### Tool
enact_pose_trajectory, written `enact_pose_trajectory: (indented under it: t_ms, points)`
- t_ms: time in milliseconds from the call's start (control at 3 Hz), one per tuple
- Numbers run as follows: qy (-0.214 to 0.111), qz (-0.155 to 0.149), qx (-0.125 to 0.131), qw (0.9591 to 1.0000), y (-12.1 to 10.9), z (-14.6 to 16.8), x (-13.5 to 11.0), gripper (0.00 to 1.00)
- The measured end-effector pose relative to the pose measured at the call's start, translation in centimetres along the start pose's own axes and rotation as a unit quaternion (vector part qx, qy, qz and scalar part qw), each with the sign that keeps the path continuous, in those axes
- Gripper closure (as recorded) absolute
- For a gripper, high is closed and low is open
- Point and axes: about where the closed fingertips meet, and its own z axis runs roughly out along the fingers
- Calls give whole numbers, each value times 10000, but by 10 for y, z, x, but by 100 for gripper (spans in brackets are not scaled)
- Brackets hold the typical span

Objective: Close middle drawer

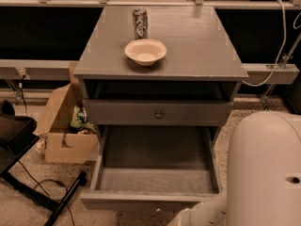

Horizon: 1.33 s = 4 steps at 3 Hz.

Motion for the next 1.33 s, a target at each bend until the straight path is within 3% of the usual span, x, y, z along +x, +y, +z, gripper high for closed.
enact_pose_trajectory:
  t_ms: [333,1000,1333]
  points:
    - [-80,-243,74,9996,-34,30,-19,100]
    - [-81,-419,87,9990,-57,50,-44,100]
    - [-81,-426,88,9990,-56,50,-44,100]
